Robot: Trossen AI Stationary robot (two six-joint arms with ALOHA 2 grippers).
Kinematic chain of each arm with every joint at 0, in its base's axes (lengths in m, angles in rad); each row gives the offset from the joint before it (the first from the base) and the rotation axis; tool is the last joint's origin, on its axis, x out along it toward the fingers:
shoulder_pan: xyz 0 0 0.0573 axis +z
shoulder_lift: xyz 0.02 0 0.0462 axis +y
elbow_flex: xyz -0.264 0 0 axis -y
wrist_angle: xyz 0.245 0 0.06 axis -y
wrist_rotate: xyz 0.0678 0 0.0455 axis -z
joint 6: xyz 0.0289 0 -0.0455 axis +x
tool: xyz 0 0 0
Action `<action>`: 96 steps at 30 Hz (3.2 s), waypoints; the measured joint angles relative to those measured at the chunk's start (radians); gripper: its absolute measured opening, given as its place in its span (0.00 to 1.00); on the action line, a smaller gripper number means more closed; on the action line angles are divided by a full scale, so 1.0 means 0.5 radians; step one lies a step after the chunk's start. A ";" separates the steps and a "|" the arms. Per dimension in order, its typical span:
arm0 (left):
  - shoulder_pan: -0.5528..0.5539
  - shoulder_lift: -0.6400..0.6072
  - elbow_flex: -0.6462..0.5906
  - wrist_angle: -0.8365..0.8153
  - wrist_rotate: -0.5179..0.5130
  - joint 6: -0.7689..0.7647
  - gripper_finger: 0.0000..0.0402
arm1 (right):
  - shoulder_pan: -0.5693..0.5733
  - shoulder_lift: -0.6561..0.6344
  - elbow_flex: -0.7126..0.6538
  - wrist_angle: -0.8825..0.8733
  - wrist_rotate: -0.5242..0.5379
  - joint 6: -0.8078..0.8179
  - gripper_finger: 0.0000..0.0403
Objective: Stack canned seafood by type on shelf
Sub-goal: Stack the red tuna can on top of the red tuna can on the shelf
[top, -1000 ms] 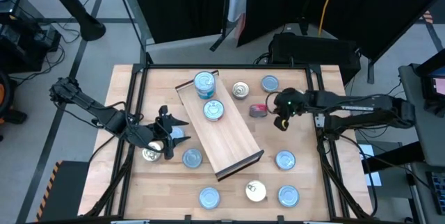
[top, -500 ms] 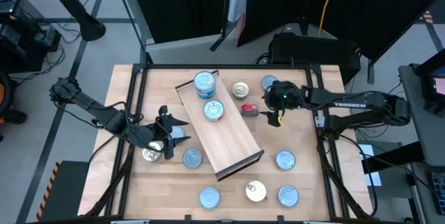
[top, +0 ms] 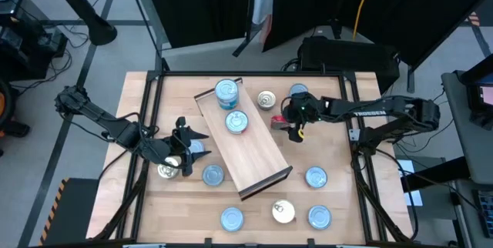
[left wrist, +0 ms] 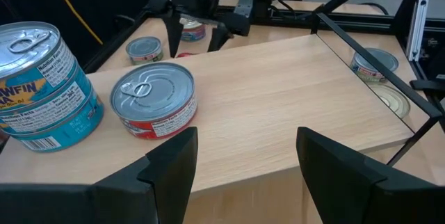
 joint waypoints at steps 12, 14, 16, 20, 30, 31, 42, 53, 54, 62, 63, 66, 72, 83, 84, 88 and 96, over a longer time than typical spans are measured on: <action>0.000 0.000 0.000 -0.004 -0.001 0.012 0.61 | -0.070 0.216 -0.001 0.022 0.001 0.001 0.66; 0.000 0.000 0.000 -0.004 -0.001 0.013 0.61 | -0.070 0.221 -0.001 0.018 0.000 0.002 0.59; 0.000 0.000 0.000 -0.004 -0.001 0.012 0.61 | -0.069 0.221 -0.001 0.022 -0.006 0.001 0.51; 0.000 0.000 0.000 -0.004 -0.001 0.012 0.61 | -0.068 0.172 -0.002 0.008 -0.009 0.000 0.34; 0.000 0.000 0.000 -0.017 -0.002 0.013 0.61 | -0.064 -0.227 0.000 -0.227 0.009 0.021 0.30; 0.000 0.000 0.000 -0.017 -0.002 0.013 0.61 | -0.064 -0.285 0.017 -0.290 0.010 0.041 0.32; 0.000 0.000 0.000 -0.008 -0.003 0.028 0.61 | -0.060 -0.734 0.388 -0.285 0.066 0.516 0.32; 0.000 -0.001 0.001 0.126 -0.051 0.210 0.61 | 0.066 -0.468 0.423 0.635 -0.326 1.306 0.34; 0.000 -0.001 0.001 0.126 -0.051 0.211 0.61 | 0.089 -0.415 0.423 0.703 -0.326 1.348 0.34; 0.000 -0.001 0.001 0.118 -0.051 0.226 0.61 | 0.198 0.032 0.422 1.149 -0.324 1.653 0.34; 0.000 0.000 0.001 0.114 -0.051 0.225 0.61 | 0.202 0.083 0.422 1.168 -0.324 1.670 0.34; 0.000 0.000 0.001 0.100 -0.050 0.224 0.61 | 0.214 0.192 0.421 1.183 -0.324 1.709 0.34; 0.000 -0.001 0.001 0.101 -0.050 0.225 0.61 | 0.261 0.338 0.421 1.217 -0.388 1.757 0.34; 0.000 0.000 0.001 0.105 -0.050 0.224 0.61 | 0.280 0.399 0.421 1.212 -0.363 1.791 0.37; 0.000 0.000 0.001 0.105 -0.050 0.224 0.61 | 0.278 0.399 0.421 1.208 -0.359 1.791 0.38; 0.000 -0.001 0.001 0.105 -0.050 0.224 0.61 | 0.278 0.395 0.421 1.192 -0.320 1.791 0.46; 0.000 0.000 0.001 0.105 -0.050 0.225 0.61 | 0.279 0.396 0.422 1.180 -0.282 1.701 0.70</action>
